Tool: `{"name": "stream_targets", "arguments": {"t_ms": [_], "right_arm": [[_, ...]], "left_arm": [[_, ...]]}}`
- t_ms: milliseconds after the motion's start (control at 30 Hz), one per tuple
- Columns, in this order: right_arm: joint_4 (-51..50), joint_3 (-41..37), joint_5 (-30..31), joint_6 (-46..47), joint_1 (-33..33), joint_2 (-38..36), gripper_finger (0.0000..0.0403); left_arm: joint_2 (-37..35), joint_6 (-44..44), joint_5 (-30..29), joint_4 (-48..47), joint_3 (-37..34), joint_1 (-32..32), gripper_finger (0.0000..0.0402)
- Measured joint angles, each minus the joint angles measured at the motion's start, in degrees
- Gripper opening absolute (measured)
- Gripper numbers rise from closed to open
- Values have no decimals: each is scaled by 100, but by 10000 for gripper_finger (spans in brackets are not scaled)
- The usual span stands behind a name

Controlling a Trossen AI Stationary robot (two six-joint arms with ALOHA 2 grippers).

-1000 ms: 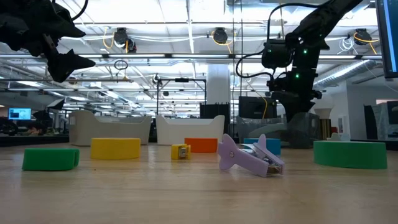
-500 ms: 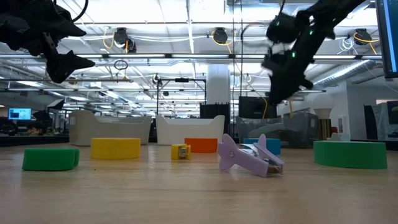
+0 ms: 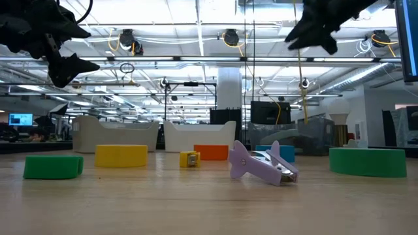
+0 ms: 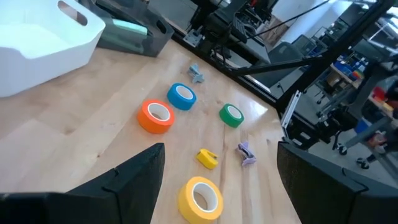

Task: Pick and place Stapler, Stapler remover, tape
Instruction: Put the small green stapler into the black bin

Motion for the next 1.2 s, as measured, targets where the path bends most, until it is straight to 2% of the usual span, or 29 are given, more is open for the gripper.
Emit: {"name": "stream_targets", "arguments": {"t_ms": [167, 333, 467, 667, 933, 1133, 1200], "right_arm": [[589, -485, 160, -56, 656, -586, 114], [1539, -1229, 446, -19, 1187, -1113, 112], [1796, -1642, 474, 29, 1454, -1501, 114], [1686, -2027, 725, 71, 1600, -2306, 114], [1689, -2439, 729, -253, 1614, -3343, 112], [1689, -2860, 728, -282, 1614, -3934, 116], [1689, -3009, 726, -281, 1614, -4111, 116]], "left_arm": [[0, -556, -67, 0, 0, -2, 310], [0, -617, -102, 30, 0, -1, 310], [0, -694, -102, 275, -1, -2, 310], [0, -621, -48, 262, 136, -109, 310], [104, -919, 9, 260, 197, -437, 310], [642, -1024, -7, 1208, 245, -825, 310], [930, -945, -127, 1133, 498, -968, 310]]}}
